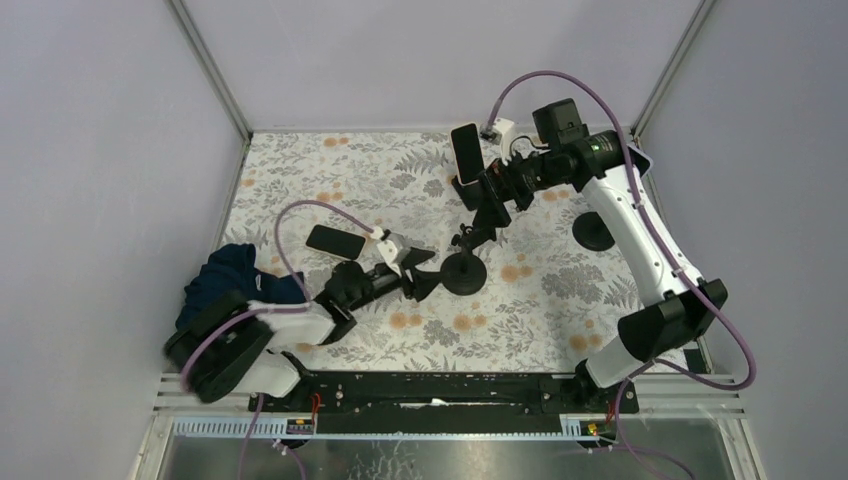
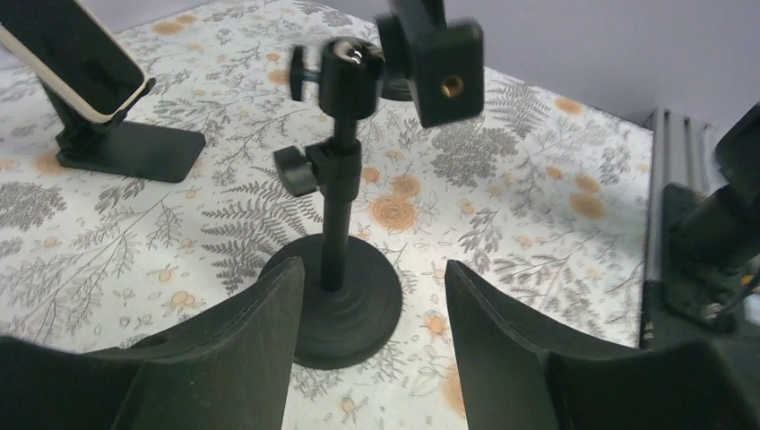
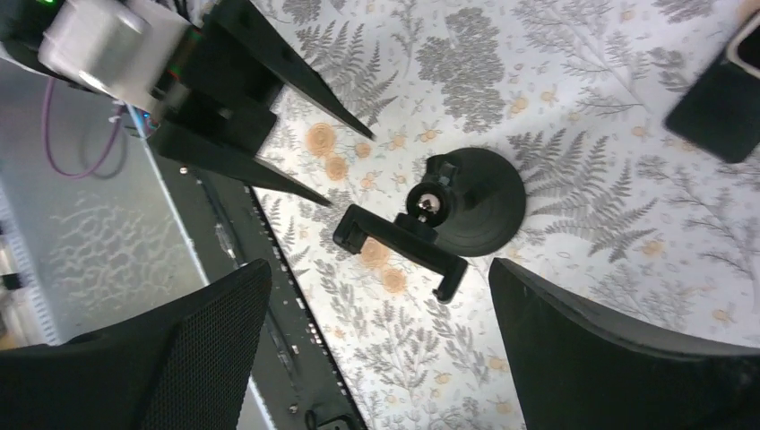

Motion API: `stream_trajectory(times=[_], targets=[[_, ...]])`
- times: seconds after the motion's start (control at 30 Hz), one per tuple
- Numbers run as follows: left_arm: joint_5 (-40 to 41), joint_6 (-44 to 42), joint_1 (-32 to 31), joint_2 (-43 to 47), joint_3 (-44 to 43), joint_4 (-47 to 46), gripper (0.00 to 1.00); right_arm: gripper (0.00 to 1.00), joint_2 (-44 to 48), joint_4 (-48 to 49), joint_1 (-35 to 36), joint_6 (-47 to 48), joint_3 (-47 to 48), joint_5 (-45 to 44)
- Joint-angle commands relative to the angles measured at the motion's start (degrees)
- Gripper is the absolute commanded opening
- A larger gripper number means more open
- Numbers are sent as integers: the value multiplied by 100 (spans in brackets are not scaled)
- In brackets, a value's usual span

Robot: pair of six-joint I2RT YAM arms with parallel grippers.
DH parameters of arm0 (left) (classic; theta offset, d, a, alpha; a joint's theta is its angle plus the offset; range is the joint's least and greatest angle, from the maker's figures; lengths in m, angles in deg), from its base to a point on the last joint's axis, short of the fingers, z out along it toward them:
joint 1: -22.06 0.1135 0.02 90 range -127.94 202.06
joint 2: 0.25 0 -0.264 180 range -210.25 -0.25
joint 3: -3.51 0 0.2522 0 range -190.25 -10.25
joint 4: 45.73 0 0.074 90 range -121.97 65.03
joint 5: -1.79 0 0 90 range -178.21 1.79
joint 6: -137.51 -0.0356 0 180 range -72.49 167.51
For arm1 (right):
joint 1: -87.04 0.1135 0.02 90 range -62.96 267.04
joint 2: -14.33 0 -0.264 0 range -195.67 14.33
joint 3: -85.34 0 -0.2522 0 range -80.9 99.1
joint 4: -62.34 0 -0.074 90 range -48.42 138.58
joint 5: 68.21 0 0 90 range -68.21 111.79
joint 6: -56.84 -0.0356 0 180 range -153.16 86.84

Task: Place the phone on the phone stand
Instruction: Adjust the phone stand at the center of the board.

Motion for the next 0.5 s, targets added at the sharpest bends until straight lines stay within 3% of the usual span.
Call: stream_trajectory(times=[0.0, 0.07, 0.17, 0.33, 0.47], targets=[[768, 501, -1, 1620, -108, 2385, 67, 100, 811, 1018, -364, 90, -668, 20], [1528, 818, 94, 2236, -666, 4059, 77, 100, 1068, 1562, -626, -95, -1251, 120], [2054, 1516, 620, 2652, -1385, 5723, 94, 100, 1322, 2424, -1034, -621, -2082, 448], [1564, 2932, 1929, 2425, -2216, 7239, 98, 100, 1584, 3347, -1544, -1058, -3114, 1169], [2171, 3643, 2269, 1891, -2792, 8120, 98, 100, 1984, 3785, -1617, -1122, -3556, 1139]])
